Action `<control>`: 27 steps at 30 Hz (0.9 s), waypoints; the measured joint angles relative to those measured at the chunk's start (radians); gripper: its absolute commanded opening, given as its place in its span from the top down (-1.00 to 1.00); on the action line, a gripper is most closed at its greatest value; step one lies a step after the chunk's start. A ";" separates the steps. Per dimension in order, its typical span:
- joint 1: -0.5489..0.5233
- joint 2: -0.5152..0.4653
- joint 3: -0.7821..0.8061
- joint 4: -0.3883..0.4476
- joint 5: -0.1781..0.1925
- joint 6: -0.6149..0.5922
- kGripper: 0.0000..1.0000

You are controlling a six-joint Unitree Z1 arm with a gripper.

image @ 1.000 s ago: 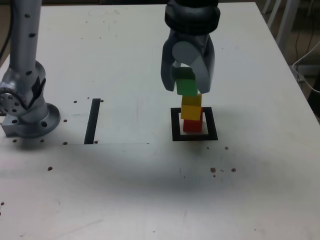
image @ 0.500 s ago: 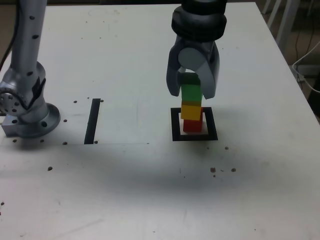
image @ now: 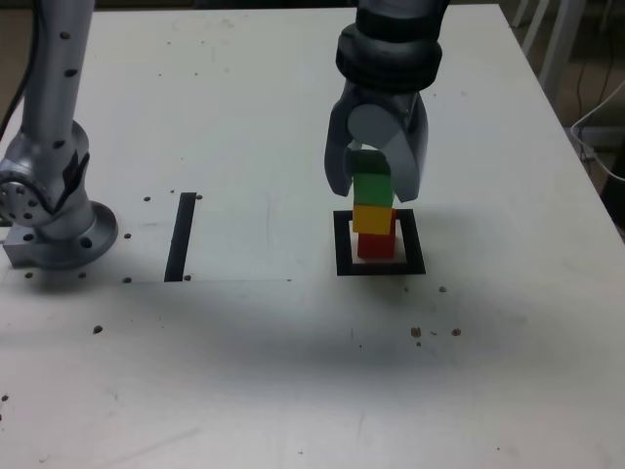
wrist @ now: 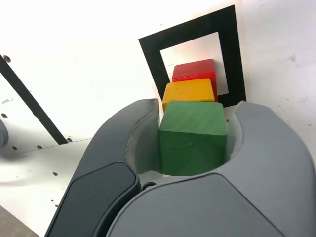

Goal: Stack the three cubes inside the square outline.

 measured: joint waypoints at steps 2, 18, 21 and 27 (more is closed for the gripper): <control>0.000 0.001 0.010 -0.001 0.000 0.000 -0.99; 0.000 -0.102 0.040 -0.006 0.061 -0.027 -0.99; 0.000 -0.156 0.085 -0.006 0.077 -0.045 -0.99; 0.002 -0.276 0.215 -0.008 0.084 -0.079 -0.99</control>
